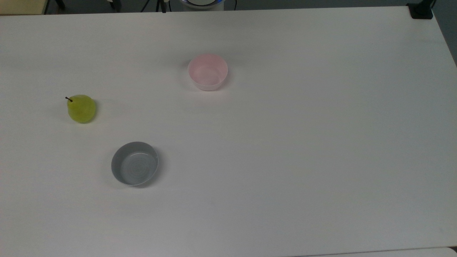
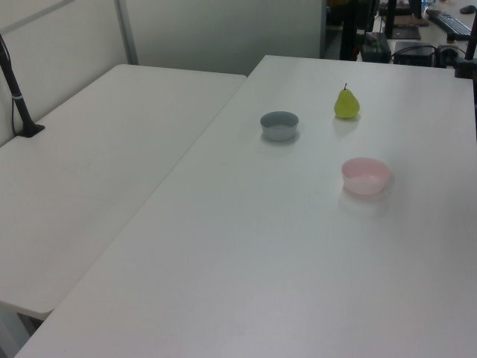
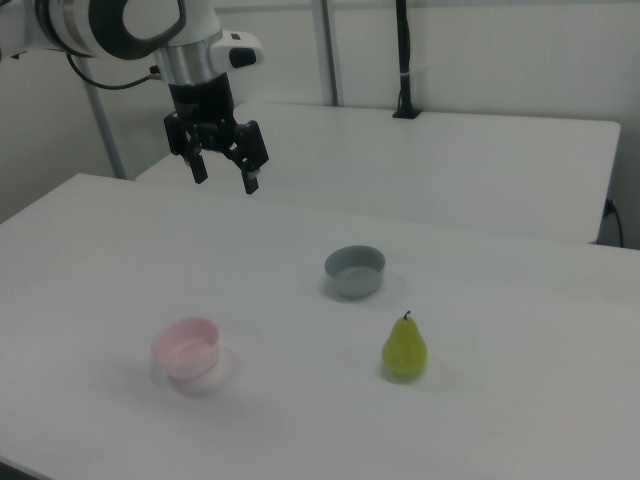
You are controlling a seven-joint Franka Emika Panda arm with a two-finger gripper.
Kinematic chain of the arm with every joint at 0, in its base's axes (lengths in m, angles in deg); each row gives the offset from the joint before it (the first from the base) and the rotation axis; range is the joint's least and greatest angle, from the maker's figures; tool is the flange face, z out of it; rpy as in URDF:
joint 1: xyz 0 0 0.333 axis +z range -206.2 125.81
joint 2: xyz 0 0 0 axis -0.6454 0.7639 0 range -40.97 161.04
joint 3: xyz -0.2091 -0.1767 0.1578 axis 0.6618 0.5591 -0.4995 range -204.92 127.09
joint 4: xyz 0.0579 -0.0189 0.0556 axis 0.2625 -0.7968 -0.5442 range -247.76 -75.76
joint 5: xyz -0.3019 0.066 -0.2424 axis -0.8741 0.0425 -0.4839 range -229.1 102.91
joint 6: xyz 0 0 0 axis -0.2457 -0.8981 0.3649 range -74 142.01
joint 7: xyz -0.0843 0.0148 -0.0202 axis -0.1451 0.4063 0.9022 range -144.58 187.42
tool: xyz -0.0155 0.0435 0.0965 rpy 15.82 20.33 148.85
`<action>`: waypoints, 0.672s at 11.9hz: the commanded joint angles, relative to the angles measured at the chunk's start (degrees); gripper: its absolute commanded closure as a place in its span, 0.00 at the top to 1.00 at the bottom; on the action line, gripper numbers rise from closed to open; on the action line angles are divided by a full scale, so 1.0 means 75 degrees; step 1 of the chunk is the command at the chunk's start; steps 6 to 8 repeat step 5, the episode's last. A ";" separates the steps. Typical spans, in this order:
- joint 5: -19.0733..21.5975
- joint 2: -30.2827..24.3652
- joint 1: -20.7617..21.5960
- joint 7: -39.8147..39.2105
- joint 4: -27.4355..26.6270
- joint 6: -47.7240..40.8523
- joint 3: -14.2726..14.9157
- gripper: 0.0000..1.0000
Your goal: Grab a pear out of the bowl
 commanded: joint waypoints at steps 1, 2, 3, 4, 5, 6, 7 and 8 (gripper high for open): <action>0.0122 -0.0122 -0.0078 0.0349 -0.0151 0.0197 -0.0114 1.00; 0.0122 -0.0122 -0.0066 0.0349 -0.0151 0.0186 -0.0114 1.00; 0.0122 -0.0122 -0.0066 0.0372 -0.0151 0.0185 -0.0114 1.00; 0.0122 -0.0122 -0.0043 0.0384 -0.0151 0.0185 -0.0114 1.00; 0.0122 -0.0122 -0.0043 0.0361 -0.0151 0.0174 -0.0125 1.00; 0.0122 -0.0122 -0.0043 0.0361 -0.0151 0.0174 -0.0125 1.00; 0.0122 -0.0122 -0.0043 0.0361 -0.0151 0.0174 -0.0125 1.00; 0.0122 -0.0122 -0.0043 0.0361 -0.0151 0.0174 -0.0125 1.00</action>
